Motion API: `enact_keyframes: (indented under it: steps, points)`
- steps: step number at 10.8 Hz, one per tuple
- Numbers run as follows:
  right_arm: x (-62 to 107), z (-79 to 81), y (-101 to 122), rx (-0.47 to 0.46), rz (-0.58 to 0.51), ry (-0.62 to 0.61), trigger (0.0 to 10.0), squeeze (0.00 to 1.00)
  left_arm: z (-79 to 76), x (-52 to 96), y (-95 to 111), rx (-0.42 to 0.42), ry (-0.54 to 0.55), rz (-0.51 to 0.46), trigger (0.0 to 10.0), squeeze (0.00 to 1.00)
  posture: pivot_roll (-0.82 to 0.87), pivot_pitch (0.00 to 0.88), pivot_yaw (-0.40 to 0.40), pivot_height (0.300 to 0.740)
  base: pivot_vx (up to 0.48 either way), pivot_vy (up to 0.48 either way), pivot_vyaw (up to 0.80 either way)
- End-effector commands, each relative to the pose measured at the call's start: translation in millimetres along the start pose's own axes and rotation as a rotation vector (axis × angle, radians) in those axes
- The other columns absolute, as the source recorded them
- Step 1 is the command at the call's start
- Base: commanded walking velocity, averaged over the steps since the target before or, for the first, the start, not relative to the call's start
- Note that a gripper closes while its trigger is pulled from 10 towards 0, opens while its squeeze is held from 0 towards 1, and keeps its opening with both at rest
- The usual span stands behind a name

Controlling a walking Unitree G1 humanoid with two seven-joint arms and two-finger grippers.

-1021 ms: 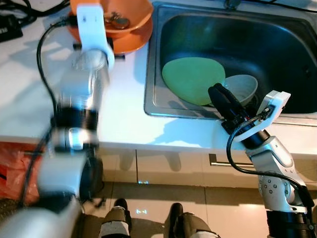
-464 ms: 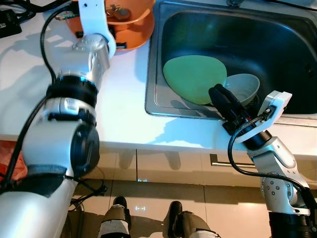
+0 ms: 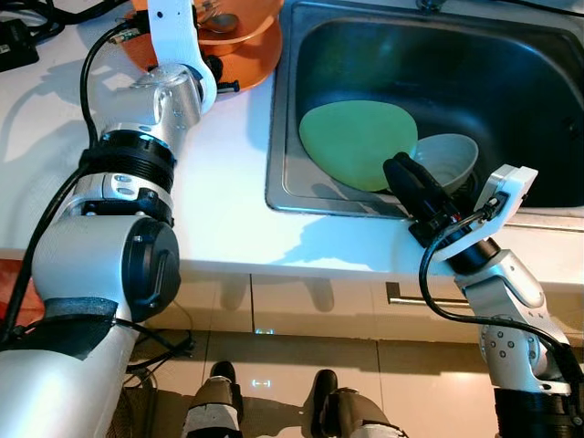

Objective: Kitchen organization

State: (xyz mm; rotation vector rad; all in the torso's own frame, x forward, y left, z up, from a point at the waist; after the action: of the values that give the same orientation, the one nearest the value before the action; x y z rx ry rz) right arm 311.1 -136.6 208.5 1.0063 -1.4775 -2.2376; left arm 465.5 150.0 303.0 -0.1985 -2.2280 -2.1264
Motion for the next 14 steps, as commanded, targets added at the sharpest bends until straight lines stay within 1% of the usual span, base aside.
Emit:
enact_keyframes:
  steps: [1, 3, 4, 6, 8, 10, 12, 13, 14]
  points:
    - [14.3, -8.2, -46.2, -0.136, 0.14, -0.07, 10.0, 0.0, -5.4, -2.2, -31.6, 0.001, -0.028, 0.117, 10.0, 0.0, 0.2, 0.337, -0.016, 0.74, 0.0, 0.0, 0.0]
    - [11.9, -6.8, -47.2, -0.142, 0.135, -0.062, 10.0, 0.0, 2.3, 6.2, -41.5, -0.03, -0.012, 0.162, 10.0, 0.0, 0.21, 0.33, -0.007, 0.74, 0.0, 0.0, 0.0]
    - [11.3, -6.4, -47.5, -0.143, 0.134, -0.06, 10.0, 0.0, 3.9, 9.9, -43.5, -0.042, -0.009, 0.168, 10.0, 0.0, 0.21, 0.326, -0.005, 0.74, 0.0, 0.0, 0.0]
    - [10.3, -6.0, -48.3, -0.147, 0.132, -0.057, 10.0, 0.0, 4.9, 24.7, -46.8, -0.034, -0.016, 0.182, 10.0, 0.0, 0.21, 0.322, -0.003, 0.74, 0.0, 0.0, 0.0]
    - [10.5, -5.4, -48.6, -0.149, 0.129, -0.055, 10.0, 0.0, 4.0, 47.0, -59.1, -0.01, -0.013, 0.213, 10.0, 0.0, 0.22, 0.322, 0.002, 0.74, 0.0, 0.0, 0.0]
    - [10.7, -6.6, -48.3, -0.149, 0.128, -0.057, 10.0, 0.0, 6.0, 72.0, -66.4, 0.003, 0.007, 0.232, 10.0, 0.0, 0.23, 0.328, 0.0, 0.74, 0.0, 0.0, 0.0]
    - [8.5, -8.3, -48.1, -0.149, 0.128, -0.054, 10.0, 0.0, 10.6, 89.4, -64.5, -0.009, 0.048, 0.219, 10.0, 0.0, 0.24, 0.325, -0.004, 0.74, 0.0, 0.0, 0.0]
    - [6.6, -9.5, -47.6, -0.148, 0.126, -0.05, 10.0, 0.0, 8.6, 101.3, -61.2, -0.012, 0.064, 0.204, 10.0, 0.0, 0.26, 0.322, -0.009, 0.74, 0.0, 0.0, 0.0]
    - [5.1, -10.2, -47.6, -0.149, 0.125, -0.048, 10.0, 0.0, 3.2, 112.4, -60.5, -0.011, 0.065, 0.198, 10.0, 0.0, 0.27, 0.322, -0.009, 0.74, 0.0, 0.0, 0.0]
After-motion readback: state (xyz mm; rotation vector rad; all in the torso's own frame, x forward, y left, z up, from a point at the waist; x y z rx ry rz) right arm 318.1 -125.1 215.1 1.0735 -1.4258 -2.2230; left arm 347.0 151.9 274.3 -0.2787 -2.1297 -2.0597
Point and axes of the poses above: a point about 5 cm out from each wrist's last joint towards the gripper, its own x axis pointing back from the gripper into the wrist, its own y axis along the axis of the wrist's last joint, z = x × y, the point moved 4 cm from there along -x, pointing out of the wrist towards the gripper, and after that the axes turned 4 degrees about -x, right-handed, at the moved point
